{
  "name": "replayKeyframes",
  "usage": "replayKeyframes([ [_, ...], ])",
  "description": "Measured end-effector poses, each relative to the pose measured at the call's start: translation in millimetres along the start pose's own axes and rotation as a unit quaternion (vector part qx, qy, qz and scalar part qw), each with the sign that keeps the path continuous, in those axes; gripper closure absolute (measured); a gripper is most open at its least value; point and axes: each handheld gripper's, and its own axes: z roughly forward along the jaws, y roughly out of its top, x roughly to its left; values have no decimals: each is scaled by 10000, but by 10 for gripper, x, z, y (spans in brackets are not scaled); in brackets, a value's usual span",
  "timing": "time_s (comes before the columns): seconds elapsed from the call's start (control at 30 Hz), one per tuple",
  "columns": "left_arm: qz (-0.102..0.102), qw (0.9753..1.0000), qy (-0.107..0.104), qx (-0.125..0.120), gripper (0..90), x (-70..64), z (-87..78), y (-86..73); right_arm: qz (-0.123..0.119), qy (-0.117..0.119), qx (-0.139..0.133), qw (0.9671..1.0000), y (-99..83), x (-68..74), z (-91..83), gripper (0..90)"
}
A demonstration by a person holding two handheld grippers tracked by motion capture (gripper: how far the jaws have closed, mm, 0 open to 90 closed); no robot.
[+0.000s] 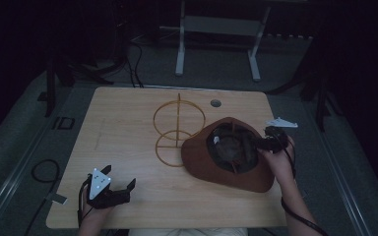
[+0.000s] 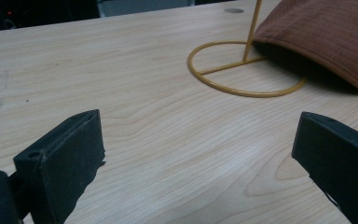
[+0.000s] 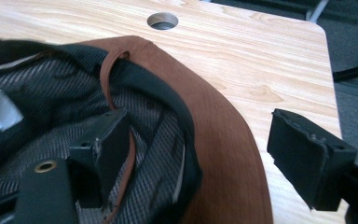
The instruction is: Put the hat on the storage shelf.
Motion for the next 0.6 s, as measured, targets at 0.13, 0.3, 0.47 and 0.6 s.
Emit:
replayKeyframes([
  [0.13, -3, 10000, -20, 25, 30, 0, 2, -1, -15, -36, 165, 9999, 35, 22, 147, 247],
  [0.3, -20, 10000, -10, 61, 30, 9, 6, -5, -85, -98, 487, 9987, -23, 50, 336, 244],
  [0.47, -27, 9999, -29, 114, 30, 7, 13, -6, -299, -139, 765, 9965, -102, 82, 476, 262],
  [0.6, -21, 9999, -31, 166, 30, -2, 23, -10, -292, -290, 882, 9952, -149, 106, 543, 332],
])
